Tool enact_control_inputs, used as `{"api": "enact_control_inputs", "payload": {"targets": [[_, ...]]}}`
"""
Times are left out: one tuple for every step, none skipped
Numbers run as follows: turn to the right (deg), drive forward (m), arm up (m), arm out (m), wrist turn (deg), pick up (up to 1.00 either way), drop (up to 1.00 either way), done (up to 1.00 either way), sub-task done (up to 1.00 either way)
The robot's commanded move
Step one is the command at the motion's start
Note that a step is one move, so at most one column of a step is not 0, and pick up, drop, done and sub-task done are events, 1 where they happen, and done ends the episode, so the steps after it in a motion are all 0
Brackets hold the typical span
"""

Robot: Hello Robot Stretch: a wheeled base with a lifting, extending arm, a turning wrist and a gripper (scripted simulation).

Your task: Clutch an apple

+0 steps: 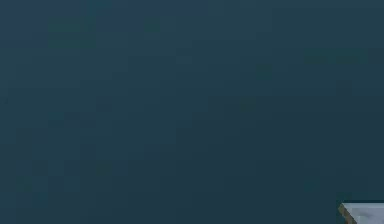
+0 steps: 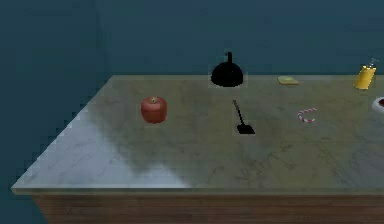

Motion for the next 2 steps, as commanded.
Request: {"api": "enact_control_inputs", "payload": {"targets": [[0.0, 0.00, 0.50, 0.00, 0.0, 0.00, 0.00, 0.00, 0.00], [0.0, 0.00, 0.38, 0.00, 0.0, 0.00, 0.00, 0.00, 0.00]]}}
